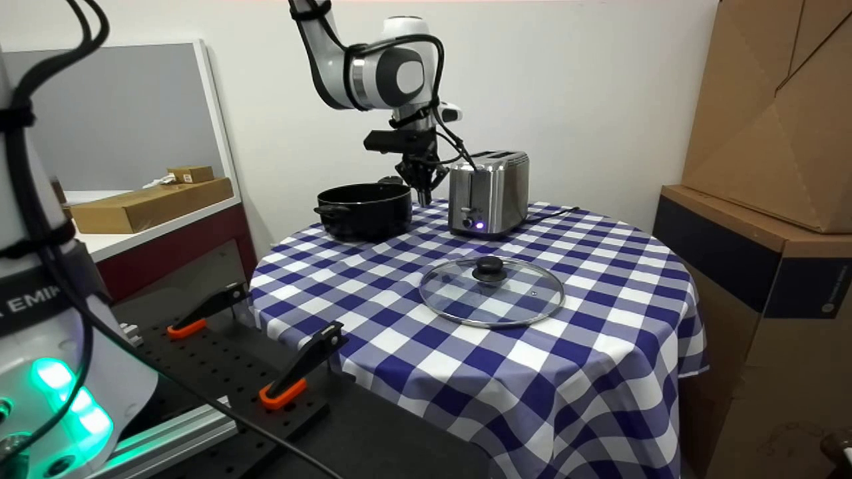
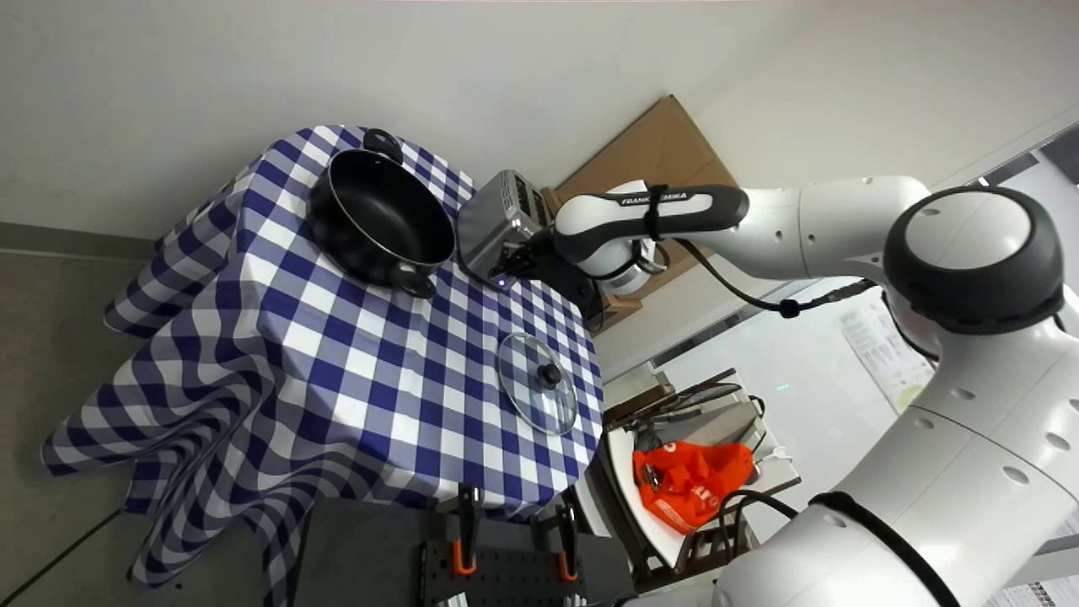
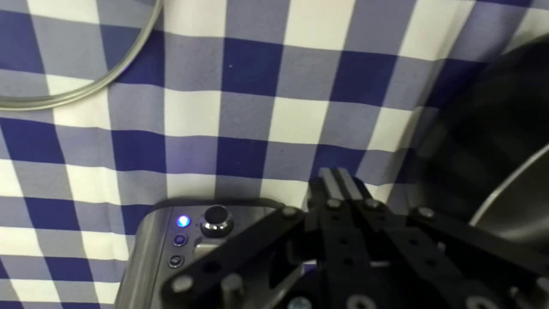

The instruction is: Press down on the press handle of the toaster

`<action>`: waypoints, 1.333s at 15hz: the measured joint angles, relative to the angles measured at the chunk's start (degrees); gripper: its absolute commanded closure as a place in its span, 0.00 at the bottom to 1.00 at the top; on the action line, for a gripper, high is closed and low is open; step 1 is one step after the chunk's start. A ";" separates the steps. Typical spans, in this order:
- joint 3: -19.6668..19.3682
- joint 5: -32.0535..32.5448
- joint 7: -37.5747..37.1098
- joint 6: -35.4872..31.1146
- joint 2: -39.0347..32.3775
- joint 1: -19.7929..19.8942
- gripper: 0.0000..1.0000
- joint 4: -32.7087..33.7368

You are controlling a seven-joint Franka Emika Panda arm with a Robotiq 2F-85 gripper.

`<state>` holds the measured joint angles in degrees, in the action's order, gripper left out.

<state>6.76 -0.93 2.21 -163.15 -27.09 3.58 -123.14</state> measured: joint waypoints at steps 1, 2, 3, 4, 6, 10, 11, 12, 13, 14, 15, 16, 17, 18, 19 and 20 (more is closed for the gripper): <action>2.43 -2.75 1.23 0.42 2.56 1.60 1.00 -2.17; 4.77 -5.80 2.70 1.52 5.25 3.12 1.00 -4.10; 6.84 -9.08 4.30 3.49 8.21 4.44 1.00 -5.81; 8.25 -12.27 5.86 6.16 11.32 5.28 1.00 -7.21; 8.50 -16.11 7.67 13.29 17.93 5.21 1.00 -9.45; 3.60 -14.50 6.85 27.52 30.91 2.67 1.00 -13.03; 2.12 -12.53 6.02 30.60 33.83 2.15 1.00 -13.63; 0.83 -10.41 5.13 33.22 36.55 1.82 1.00 -14.07; -0.23 -8.49 4.34 35.37 38.97 1.60 1.00 -14.39; -1.12 -6.74 3.50 37.27 41.25 1.47 0.88 -14.61; -1.75 -5.22 2.66 38.78 43.29 1.44 0.73 -14.73; -2.19 -4.06 1.49 39.98 45.05 1.43 0.93 -14.76; -2.59 -3.88 1.27 40.29 46.03 1.22 0.85 -14.78; -2.96 -3.88 1.27 40.28 46.20 0.83 0.78 -14.80; -3.19 -3.88 1.27 40.27 45.96 0.51 0.74 -14.81; -3.28 -3.88 1.27 40.21 45.55 0.34 0.73 -14.81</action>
<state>3.49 -4.81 3.48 -122.94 18.46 3.92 -137.95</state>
